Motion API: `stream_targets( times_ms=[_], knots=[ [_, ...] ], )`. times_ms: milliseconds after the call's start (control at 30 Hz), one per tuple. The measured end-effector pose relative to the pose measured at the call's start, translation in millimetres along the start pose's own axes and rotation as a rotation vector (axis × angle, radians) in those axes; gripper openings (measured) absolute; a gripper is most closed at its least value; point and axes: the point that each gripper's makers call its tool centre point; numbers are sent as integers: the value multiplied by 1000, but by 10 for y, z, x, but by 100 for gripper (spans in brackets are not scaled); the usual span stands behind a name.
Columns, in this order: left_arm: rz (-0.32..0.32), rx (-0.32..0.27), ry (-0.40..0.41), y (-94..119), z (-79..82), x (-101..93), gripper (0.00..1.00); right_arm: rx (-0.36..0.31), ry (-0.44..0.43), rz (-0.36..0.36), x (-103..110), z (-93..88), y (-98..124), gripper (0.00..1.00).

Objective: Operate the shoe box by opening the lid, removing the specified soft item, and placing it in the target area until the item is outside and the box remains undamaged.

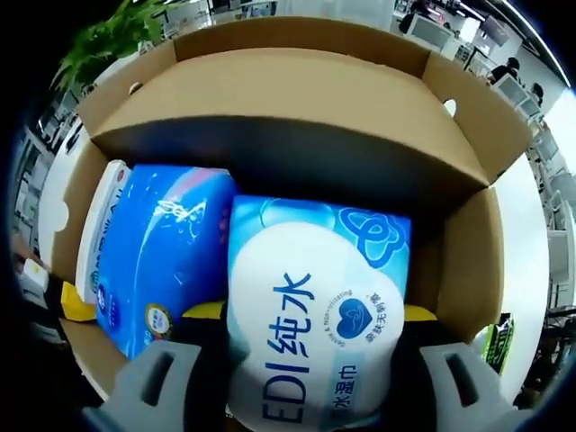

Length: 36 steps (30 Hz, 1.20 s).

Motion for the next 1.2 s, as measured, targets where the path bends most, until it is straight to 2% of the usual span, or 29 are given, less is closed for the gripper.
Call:
stream_targets(
  times_ms=[67,200,267,333,533,933,1200],
  knots=[
    [-9,-1,-5,-40,27,86,8,-6,3,2,12,-6,20,71],
    [-15,-12,-16,-35,21,76,8,-14,-3,14,21,19,78,70],
    [-15,-14,-22,-34,22,70,8,-7,-41,37,34,52,154,61],
    [-14,-8,-25,-37,20,70,8,0,17,8,-34,74,204,61],
    [-14,-12,-30,-22,19,36,8,23,24,4,-106,115,174,60],
    [-14,-11,-31,-16,11,0,8,-5,12,34,-110,134,465,59],
    [-15,-12,-33,-22,4,-7,8,-34,55,36,-112,197,624,59]
  ],
)
Point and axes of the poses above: the point that each gripper's makers call its tool centre point, and the gripper's own axes: y roughly backward along the fingers, x roughly to its left, z roughly out of its top, and after that the axes turned 6 degrees about -z, right-handed
